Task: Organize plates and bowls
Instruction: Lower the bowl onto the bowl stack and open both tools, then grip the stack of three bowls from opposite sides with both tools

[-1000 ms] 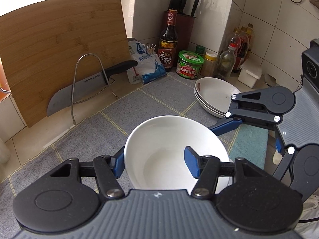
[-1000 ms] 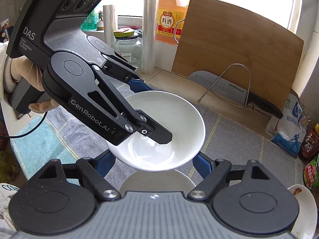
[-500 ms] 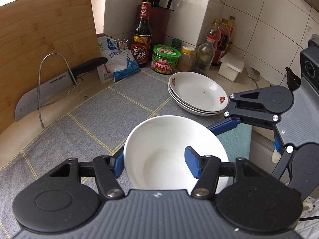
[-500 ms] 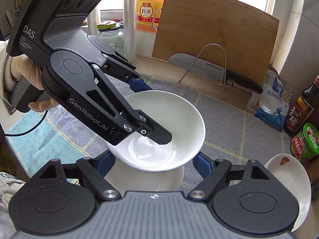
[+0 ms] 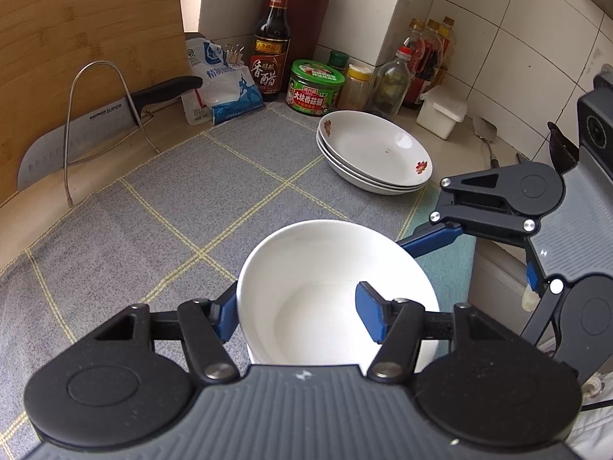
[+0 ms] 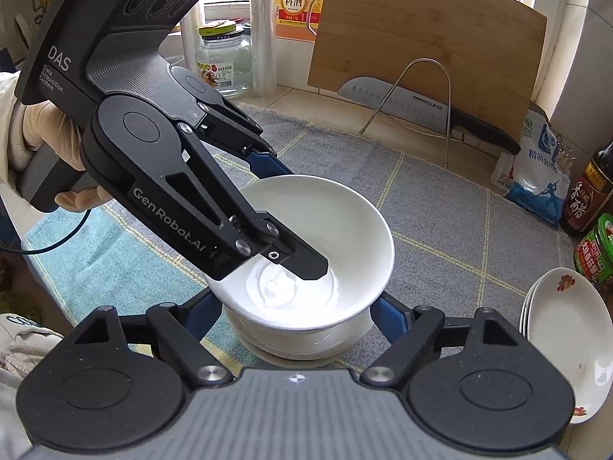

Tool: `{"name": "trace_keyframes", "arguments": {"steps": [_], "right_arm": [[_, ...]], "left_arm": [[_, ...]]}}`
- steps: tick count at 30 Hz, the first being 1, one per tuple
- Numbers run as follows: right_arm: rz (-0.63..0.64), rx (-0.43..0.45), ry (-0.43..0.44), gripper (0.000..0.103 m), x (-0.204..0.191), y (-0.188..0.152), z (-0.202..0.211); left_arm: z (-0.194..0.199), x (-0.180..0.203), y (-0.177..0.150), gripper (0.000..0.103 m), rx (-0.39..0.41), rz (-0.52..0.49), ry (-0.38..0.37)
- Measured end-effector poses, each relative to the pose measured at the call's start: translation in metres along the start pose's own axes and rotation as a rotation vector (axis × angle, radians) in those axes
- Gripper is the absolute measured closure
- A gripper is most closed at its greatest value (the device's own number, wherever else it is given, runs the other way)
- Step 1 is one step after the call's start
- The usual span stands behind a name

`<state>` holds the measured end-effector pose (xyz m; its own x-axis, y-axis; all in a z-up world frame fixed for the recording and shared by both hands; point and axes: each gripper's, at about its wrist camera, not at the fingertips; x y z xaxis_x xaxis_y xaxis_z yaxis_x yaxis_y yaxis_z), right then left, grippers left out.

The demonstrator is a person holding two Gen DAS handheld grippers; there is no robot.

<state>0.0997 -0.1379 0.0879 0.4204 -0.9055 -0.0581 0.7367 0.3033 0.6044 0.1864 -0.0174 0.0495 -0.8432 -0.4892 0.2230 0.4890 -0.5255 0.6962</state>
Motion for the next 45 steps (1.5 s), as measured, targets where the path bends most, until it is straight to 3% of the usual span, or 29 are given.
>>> {"name": "trace_keyframes", "arguments": {"steps": [24,28,30,35,40,45], "right_arm": [[-0.032,-0.008,0.009,0.013,-0.001,-0.002,-0.008],[-0.049,0.011,0.025,0.002,-0.001,-0.003,-0.006],[-0.054,0.023,0.029,0.001,-0.002,-0.003,-0.003],[-0.055,0.038,0.021,0.0,-0.004,-0.005,0.0],[-0.06,0.068,0.015,0.0,-0.004,-0.007,0.005],[-0.041,0.119,0.044,0.0,-0.01,-0.005,0.011]], "left_arm": [[-0.01,-0.002,-0.006,0.038,-0.017,0.013,-0.01],[-0.01,-0.001,-0.006,0.031,-0.004,0.011,-0.012],[-0.008,0.0,-0.006,0.022,0.011,0.004,-0.007],[0.005,-0.002,-0.004,0.011,0.072,-0.004,0.015],[0.023,-0.006,-0.002,0.006,0.138,-0.009,0.052],[0.034,-0.012,-0.004,0.005,0.151,0.001,0.086]]}}
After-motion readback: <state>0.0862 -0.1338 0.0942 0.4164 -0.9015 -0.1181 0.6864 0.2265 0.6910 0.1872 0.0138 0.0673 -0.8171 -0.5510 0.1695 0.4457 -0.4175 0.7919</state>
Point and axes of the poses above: each gripper's, at about its wrist camera, not at the fingertips, and z roughly against the way its jaws point, x to its right, y to its top, and after that the axes turned 5 degrees about x, right-handed
